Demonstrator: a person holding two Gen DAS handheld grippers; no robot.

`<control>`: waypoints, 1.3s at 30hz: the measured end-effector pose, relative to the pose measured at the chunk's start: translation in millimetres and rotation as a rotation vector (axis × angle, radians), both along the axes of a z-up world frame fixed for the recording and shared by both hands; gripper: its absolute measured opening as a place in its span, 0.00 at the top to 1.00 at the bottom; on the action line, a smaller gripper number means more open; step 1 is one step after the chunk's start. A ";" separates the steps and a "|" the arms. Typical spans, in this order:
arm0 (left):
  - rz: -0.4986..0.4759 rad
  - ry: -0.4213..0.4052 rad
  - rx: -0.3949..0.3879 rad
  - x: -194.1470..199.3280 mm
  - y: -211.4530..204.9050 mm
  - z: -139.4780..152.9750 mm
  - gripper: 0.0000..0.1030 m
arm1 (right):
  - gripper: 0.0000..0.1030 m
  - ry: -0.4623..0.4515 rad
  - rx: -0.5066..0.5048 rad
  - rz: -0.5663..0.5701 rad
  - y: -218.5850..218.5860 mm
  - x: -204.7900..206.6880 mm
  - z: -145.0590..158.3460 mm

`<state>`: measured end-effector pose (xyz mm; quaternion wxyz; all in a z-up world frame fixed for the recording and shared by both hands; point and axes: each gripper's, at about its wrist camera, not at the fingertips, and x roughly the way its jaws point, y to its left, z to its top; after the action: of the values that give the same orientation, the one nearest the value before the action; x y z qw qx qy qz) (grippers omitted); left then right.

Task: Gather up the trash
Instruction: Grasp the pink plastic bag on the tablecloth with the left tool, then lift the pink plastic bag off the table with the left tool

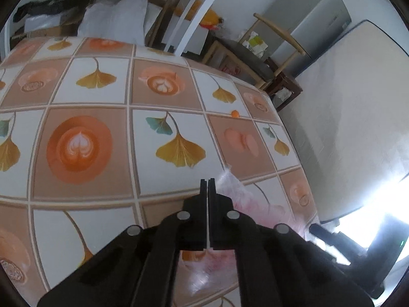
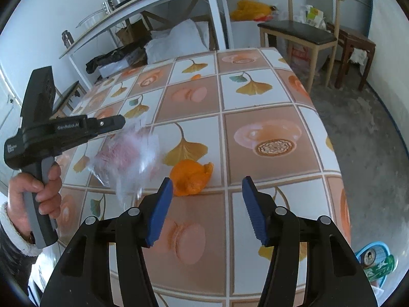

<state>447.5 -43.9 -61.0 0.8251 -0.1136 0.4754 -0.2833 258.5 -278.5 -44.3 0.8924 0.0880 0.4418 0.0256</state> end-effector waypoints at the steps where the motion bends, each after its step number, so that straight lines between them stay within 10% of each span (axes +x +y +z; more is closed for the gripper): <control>1: -0.004 -0.011 0.009 -4.1 0.7 1.9 1.00 | 0.48 0.001 0.000 -0.004 -1.1 -1.3 0.3; 15: -0.042 -0.102 0.033 -93.7 62.9 50.8 1.00 | 0.50 0.051 0.062 -0.015 -13.8 -26.5 7.8; 18: -0.010 -0.069 -0.034 -88.4 71.8 55.5 0.92 | 0.41 0.074 0.122 -0.010 -13.1 -21.1 7.5; 21: 0.032 -0.026 -0.111 -70.9 68.7 52.3 0.60 | 0.37 0.058 0.183 -0.018 -18.5 -6.5 13.4; 30: 0.083 0.137 -0.198 -10.0 32.7 6.1 0.60 | 0.37 0.120 0.325 0.088 -10.6 96.3 11.6; 39: 0.143 0.186 -0.268 -5.5 45.0 -15.0 0.70 | 0.74 0.230 0.275 0.190 43.5 137.4 -7.7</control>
<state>442.0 1.1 -75.9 0.7731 -0.2820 0.4982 -0.2731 395.9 -235.0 -52.0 0.8092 0.1691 0.5395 0.1596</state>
